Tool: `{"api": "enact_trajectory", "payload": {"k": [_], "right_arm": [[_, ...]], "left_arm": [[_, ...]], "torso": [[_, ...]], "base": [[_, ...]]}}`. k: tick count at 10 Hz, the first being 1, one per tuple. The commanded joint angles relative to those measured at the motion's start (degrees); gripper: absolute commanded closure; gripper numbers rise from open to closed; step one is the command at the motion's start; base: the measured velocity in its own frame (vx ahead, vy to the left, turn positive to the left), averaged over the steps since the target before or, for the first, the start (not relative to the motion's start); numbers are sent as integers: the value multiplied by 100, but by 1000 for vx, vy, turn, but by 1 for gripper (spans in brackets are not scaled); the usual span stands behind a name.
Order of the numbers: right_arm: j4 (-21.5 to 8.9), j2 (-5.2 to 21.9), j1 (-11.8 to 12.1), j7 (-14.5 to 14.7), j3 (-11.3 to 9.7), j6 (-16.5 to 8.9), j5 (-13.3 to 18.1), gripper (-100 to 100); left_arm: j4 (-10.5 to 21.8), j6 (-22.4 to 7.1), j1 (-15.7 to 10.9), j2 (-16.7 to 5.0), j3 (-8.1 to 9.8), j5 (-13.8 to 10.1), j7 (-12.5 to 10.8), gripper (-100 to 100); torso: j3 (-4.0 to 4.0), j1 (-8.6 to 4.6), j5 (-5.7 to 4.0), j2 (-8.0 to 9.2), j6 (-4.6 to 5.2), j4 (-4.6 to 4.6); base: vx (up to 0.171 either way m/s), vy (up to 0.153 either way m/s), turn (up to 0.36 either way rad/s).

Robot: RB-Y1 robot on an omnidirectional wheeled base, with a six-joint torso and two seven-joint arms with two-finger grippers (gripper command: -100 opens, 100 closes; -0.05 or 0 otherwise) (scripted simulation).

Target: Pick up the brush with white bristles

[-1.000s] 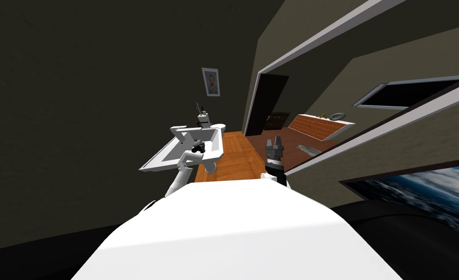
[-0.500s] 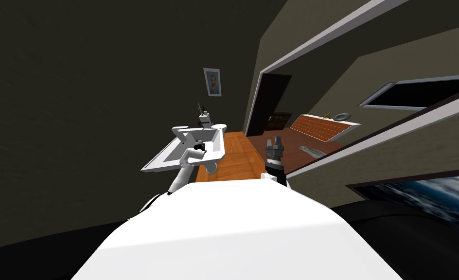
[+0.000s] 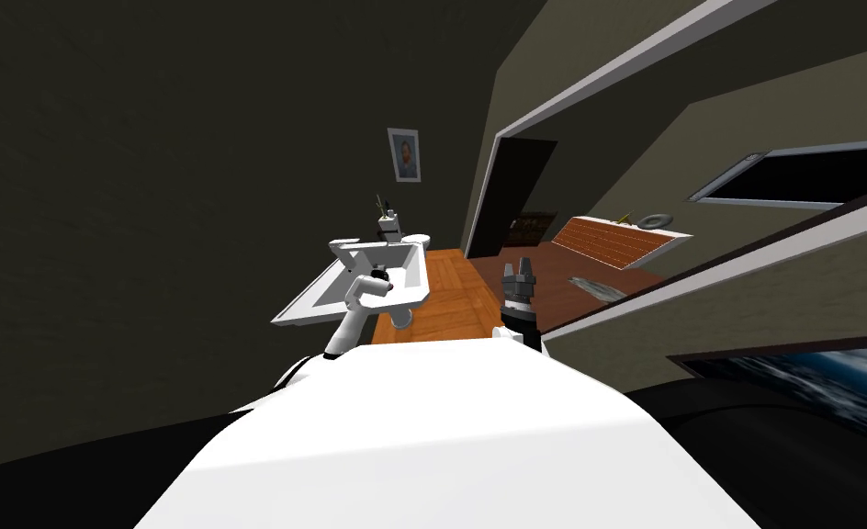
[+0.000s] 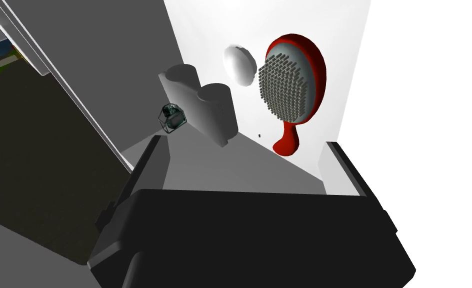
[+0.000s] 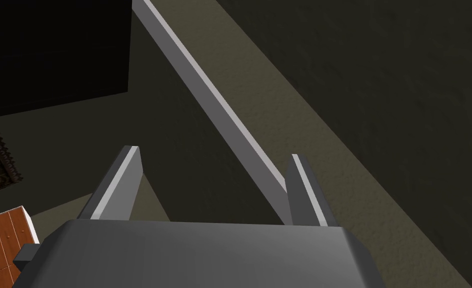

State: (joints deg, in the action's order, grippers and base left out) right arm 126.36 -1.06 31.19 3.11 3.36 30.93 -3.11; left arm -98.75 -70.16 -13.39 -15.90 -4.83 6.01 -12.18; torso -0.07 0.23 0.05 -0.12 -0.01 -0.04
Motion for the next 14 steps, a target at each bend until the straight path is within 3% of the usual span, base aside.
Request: {"api": "enact_trajectory", "payload": {"k": [1,2,3,6,8,11,14], "right_arm": [[0,0,0,0,0,0,0,0],[0,0,0,0,0,0,0,0],[0,0,0,0,0,0,0,0],[0,0,0,0,0,0,0,0],[0,0,0,0,0,0,0,0],[0,0,0,0,0,0,0,0],[0,1,0,0,1,0,0,0]], "left_arm": [[6,-197,-24,-3,3,-10,4,-100],[186,-418,-217,42,-19,2,-14,-100],[186,-570,-217,42,-19,2,-14,-100],[536,-1068,-586,169,-66,29,-47,-100],[536,-1280,-586,169,-66,29,-47,-100],[872,-1810,-915,361,-115,58,-74,-100],[1031,-2157,-1061,479,-140,73,-85,-100]], "torso": [[0,0,0,0,0,0],[2,-10,-2,4,0,1],[1,-4,-2,2,0,1],[2,5,1,3,0,1],[0,4,1,0,0,0],[2,4,1,3,0,0],[-2,19,4,-4,0,-1]], "base": [[19,21,-2],[23,47,48],[24,48,22],[25,77,34],[23,46,8],[26,75,32],[42,94,14]]}}
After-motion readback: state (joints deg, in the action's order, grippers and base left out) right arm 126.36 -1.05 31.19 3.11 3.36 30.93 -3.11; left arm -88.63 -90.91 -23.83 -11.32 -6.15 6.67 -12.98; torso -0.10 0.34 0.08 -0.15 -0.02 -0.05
